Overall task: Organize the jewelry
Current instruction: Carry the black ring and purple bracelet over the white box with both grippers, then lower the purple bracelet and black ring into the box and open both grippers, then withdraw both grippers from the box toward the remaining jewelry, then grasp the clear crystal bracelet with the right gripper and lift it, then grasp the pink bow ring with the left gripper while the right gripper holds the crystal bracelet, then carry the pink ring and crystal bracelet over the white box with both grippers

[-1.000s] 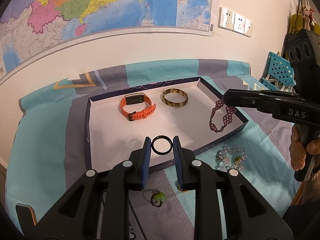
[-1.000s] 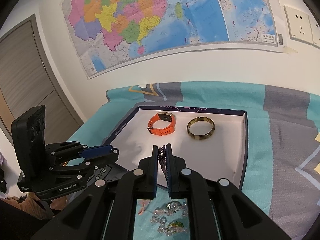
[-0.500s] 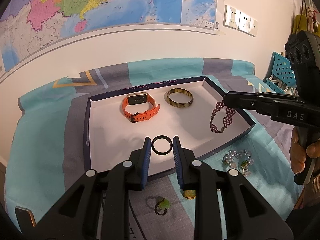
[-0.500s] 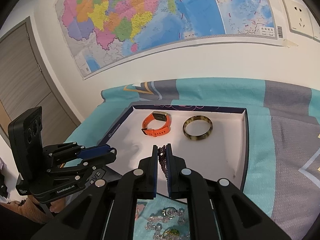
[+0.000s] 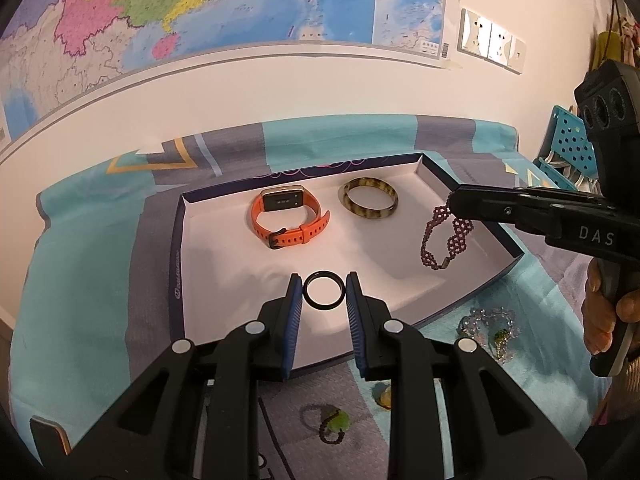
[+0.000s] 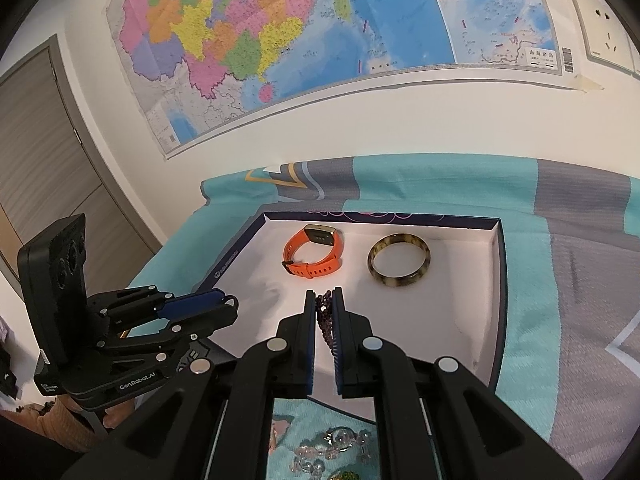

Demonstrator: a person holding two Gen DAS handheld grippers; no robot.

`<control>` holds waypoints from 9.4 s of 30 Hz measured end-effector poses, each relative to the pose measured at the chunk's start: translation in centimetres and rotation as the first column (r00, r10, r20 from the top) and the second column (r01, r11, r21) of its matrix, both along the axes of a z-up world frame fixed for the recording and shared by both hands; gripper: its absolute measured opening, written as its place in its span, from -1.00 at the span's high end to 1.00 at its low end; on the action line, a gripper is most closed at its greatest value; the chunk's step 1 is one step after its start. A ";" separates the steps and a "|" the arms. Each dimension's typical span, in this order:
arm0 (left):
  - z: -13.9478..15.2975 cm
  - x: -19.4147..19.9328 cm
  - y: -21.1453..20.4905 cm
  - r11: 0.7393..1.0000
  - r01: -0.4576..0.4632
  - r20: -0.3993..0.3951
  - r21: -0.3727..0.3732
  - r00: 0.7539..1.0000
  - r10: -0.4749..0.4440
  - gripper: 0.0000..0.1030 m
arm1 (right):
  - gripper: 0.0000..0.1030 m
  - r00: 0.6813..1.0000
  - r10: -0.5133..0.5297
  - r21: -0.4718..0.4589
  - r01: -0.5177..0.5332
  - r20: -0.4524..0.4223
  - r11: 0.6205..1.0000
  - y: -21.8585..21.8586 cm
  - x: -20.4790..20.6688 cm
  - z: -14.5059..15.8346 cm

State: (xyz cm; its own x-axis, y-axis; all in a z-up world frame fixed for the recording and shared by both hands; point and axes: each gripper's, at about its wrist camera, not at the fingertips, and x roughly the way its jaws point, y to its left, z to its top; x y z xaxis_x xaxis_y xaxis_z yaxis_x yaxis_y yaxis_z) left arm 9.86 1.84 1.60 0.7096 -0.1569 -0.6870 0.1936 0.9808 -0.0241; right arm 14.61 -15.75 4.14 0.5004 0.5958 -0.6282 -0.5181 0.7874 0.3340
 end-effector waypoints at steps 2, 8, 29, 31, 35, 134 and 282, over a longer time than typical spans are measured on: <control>0.0 0.1 0.0 1.000 -0.003 -0.002 -0.001 1.000 0.003 0.56 | 0.88 1.000 0.001 0.004 -0.001 -0.004 1.000 0.0 0.2 -0.1; -0.2 0.4 0.2 1.000 -0.009 -0.006 -0.002 1.000 0.009 0.56 | 0.88 1.000 0.000 0.008 0.000 -0.009 1.000 0.1 0.4 -0.1; -0.5 1.6 0.1 1.000 -0.010 -0.015 0.012 1.000 0.010 0.56 | 0.88 0.999 -0.013 0.024 0.014 -0.031 1.000 0.3 1.5 -0.4; -0.5 1.8 0.0 1.000 -0.010 -0.015 0.015 1.000 0.010 0.56 | 0.88 0.999 -0.013 0.029 0.014 -0.033 0.999 0.3 1.6 -0.4; -0.6 2.1 0.0 1.000 -0.009 -0.018 0.019 1.000 0.009 0.56 | 0.88 0.999 -0.014 0.035 0.015 -0.037 0.999 0.5 1.9 -0.4; -1.4 -6.3 -0.7 0.996 0.083 0.048 0.044 0.995 -0.085 -0.28 | 0.37 0.999 0.011 -0.251 -0.023 -0.051 0.968 -3.5 -6.6 -5.1; 1.4 -2.5 0.2 0.986 0.144 0.036 -0.079 0.989 -0.142 0.93 | 0.85 0.996 0.058 0.012 -0.058 0.062 0.998 -1.3 -3.1 2.2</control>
State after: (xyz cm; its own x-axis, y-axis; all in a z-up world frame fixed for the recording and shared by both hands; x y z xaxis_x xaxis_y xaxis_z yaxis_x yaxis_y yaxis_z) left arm 7.35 2.02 2.98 0.6963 -0.3126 -0.6461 0.3334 0.9380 -0.0946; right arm 11.54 -17.05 6.37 0.5026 0.6331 -0.5887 -0.5828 0.7511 0.3102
